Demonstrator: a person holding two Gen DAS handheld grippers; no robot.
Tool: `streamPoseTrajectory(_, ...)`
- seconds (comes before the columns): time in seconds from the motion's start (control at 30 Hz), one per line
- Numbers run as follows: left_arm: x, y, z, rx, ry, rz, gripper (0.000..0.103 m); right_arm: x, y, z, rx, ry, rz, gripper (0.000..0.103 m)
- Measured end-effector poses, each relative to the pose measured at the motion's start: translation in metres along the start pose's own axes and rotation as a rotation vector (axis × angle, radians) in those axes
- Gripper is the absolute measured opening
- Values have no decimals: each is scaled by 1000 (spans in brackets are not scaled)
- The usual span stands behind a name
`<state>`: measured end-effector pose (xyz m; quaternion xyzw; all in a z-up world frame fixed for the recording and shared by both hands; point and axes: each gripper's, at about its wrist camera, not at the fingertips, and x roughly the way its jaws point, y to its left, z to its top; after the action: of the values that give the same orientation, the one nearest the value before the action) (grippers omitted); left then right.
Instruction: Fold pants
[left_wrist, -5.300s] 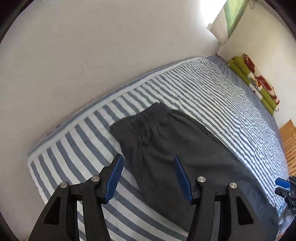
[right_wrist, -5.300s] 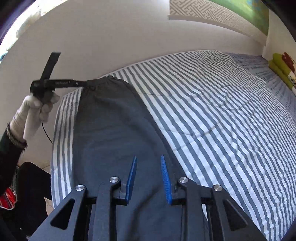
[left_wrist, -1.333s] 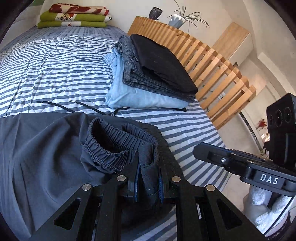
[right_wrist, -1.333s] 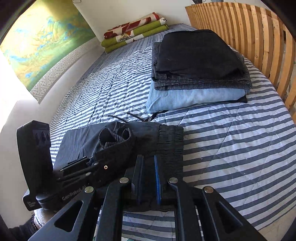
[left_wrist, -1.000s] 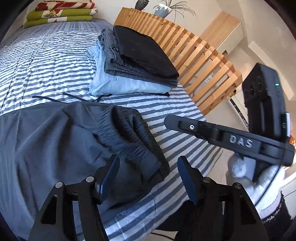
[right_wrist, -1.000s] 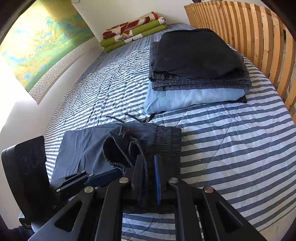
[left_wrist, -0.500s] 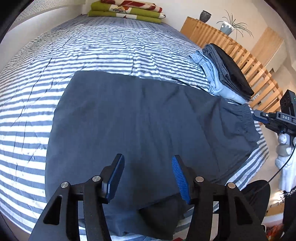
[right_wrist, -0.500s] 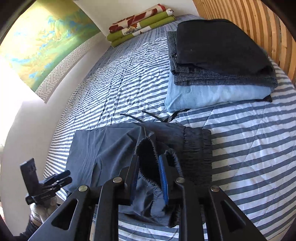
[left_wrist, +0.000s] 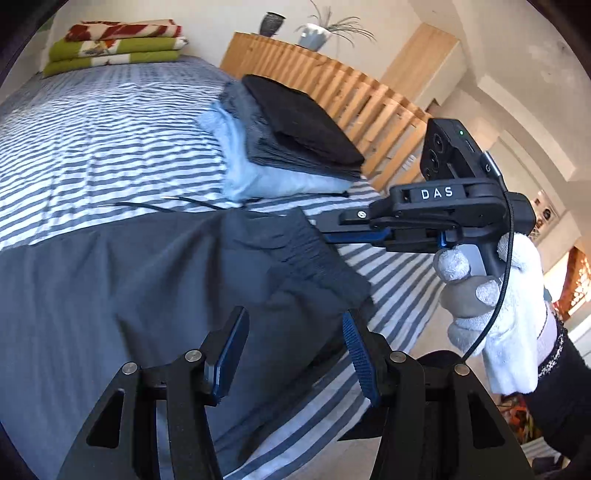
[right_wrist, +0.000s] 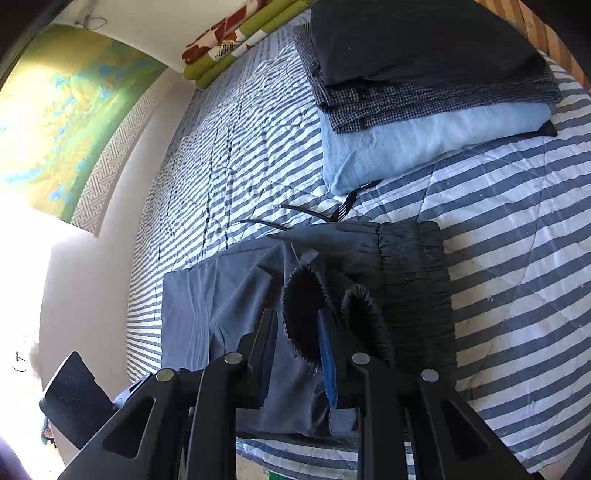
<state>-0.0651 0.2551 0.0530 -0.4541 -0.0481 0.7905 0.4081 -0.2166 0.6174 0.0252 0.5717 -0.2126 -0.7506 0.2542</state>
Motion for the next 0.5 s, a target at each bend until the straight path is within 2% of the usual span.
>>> streamPoseTrajectory(0.07, 27, -16, 1, 28, 42, -52, 56, -9, -5, -2, 26, -8, 34, 20)
streamPoseTrajectory(0.13, 51, -28, -4, 49, 86, -73, 56, -13, -10, -2, 46, -6, 53, 20)
streamPoseTrajectory(0.27, 80, -36, -24, 65, 155, -82, 54, 1, -17, 5, 69, 19, 52, 21)
streamPoseTrajectory(0.37, 89, -40, -38, 79, 173, -71, 54, 10, -22, 9, 74, 48, 19, 21)
streamPoseTrajectory(0.43, 91, -44, -43, 102, 164, -50, 54, 11, -24, 10, 72, 48, 31, 21)
streamPoseTrajectory(0.5, 90, -47, -42, 101, 150, -43, 54, 14, -25, 14, 54, 32, -3, 21)
